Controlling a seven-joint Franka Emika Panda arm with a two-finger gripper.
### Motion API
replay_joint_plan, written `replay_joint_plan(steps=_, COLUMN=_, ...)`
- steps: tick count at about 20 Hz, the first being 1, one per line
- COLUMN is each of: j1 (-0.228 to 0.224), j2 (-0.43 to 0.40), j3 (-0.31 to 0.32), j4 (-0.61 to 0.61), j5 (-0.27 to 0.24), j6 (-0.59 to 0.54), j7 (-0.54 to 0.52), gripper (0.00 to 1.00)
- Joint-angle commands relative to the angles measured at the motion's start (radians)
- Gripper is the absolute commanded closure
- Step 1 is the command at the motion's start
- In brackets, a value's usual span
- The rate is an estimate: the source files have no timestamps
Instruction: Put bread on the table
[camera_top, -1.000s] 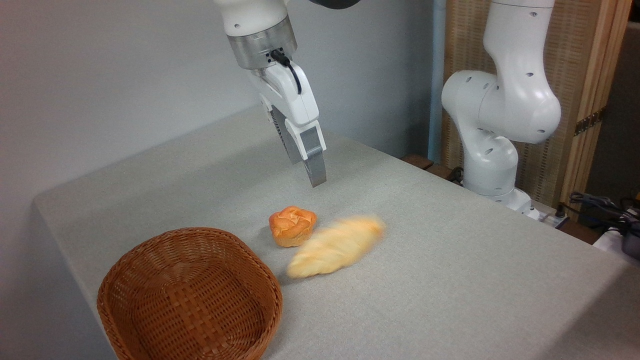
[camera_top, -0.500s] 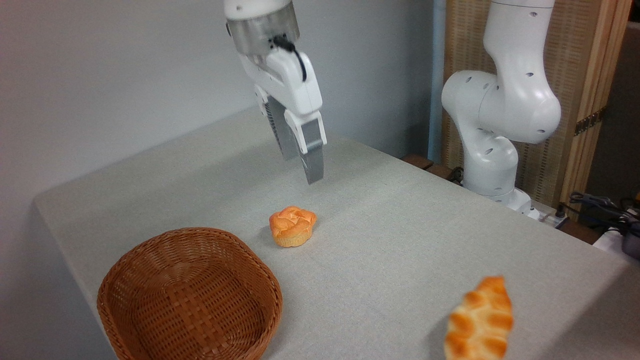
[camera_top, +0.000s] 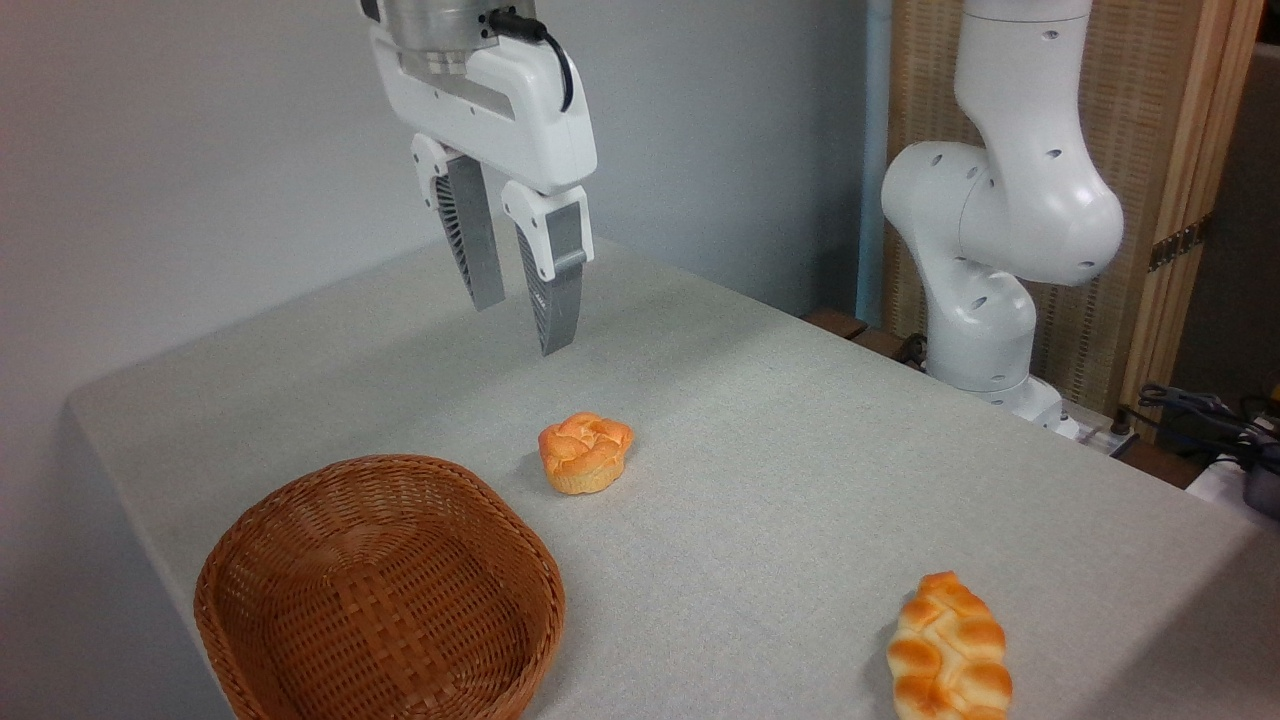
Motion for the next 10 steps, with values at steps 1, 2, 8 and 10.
replay_joint_plan(steps=1, j1=0.043, j2=0.012, j3=-0.026, j4=0.036, j5=-0.012, j6=-0.029, j7=-0.023, gripper=0.0)
replay_joint_plan(steps=2, j1=0.043, j2=0.011, j3=-0.024, j4=0.036, j5=-0.012, j6=-0.029, j7=-0.02, gripper=0.0)
replay_joint_plan(steps=8, j1=0.043, j2=0.011, j3=-0.024, j4=0.036, j5=-0.011, j6=-0.024, j7=-0.018, gripper=0.0)
replay_joint_plan(steps=10, j1=0.043, j2=0.011, j3=-0.024, j4=0.036, j5=-0.011, j6=-0.024, j7=-0.018, gripper=0.0)
